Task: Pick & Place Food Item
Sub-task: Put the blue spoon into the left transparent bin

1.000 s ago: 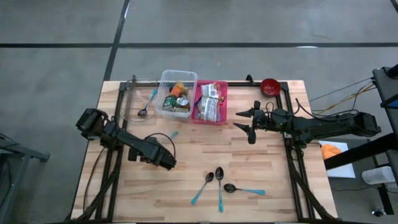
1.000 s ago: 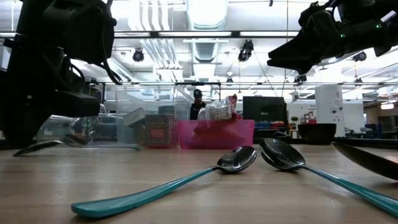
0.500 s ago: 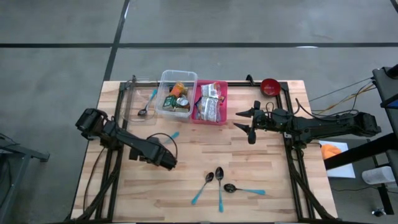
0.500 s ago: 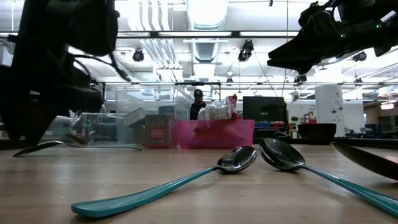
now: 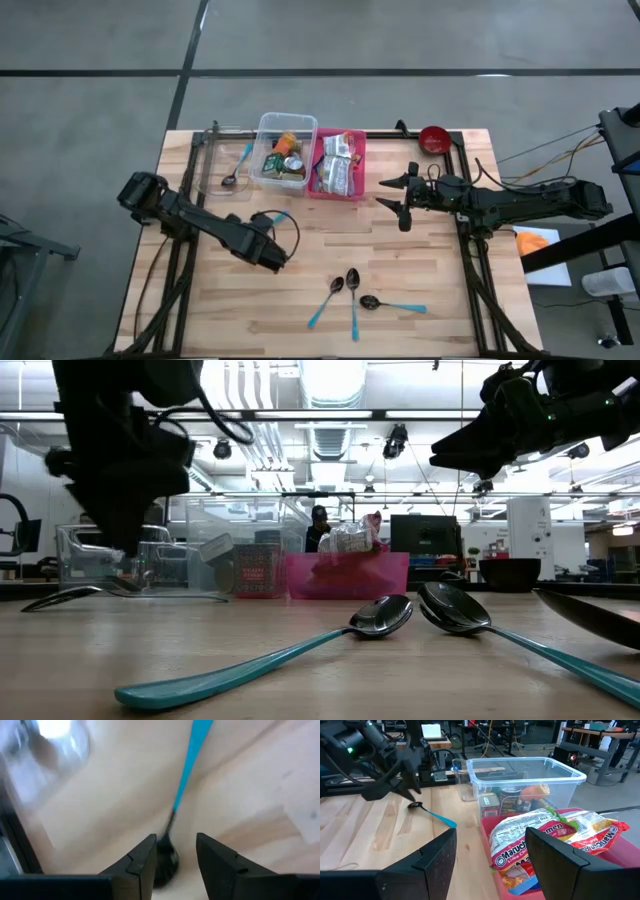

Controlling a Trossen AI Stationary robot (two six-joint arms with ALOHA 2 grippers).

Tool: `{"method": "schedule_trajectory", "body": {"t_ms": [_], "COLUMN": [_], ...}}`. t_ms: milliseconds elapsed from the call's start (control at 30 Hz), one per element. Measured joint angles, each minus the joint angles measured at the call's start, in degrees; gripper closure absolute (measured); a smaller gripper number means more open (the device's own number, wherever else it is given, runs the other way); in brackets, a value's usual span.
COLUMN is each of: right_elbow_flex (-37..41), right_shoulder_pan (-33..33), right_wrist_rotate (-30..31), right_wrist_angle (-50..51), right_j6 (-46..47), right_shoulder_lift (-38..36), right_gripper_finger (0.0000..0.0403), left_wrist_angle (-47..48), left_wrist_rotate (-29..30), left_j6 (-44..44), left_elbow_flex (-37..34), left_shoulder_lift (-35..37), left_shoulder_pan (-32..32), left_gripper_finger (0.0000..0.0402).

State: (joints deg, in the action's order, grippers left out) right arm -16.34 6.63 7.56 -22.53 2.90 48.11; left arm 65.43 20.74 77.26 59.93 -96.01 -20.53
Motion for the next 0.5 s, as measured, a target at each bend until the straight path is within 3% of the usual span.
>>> {"method": "schedule_trajectory", "body": {"t_ms": [167,500], "right_elbow_flex": [0.0,0.0], "right_shoulder_pan": [0.0,0.0], "right_wrist_rotate": [0.0,0.0], "right_wrist_angle": [0.0,0.0], "right_j6": [0.0,0.0], "right_shoulder_lift": [0.0,0.0], "right_gripper_finger": [0.0168,0.0168], "left_wrist_angle": [-1.7,-8.8], "left_wrist_rotate": [4.8,0.3], "left_j6": [-6.8,-14.4], "left_elbow_flex": [-1.8,-6.3], "left_shoulder_lift": [1.5,1.6], "left_shoulder_pan": [1.6,6.0], "left_gripper_finger": [0.0263,0.0248]}}
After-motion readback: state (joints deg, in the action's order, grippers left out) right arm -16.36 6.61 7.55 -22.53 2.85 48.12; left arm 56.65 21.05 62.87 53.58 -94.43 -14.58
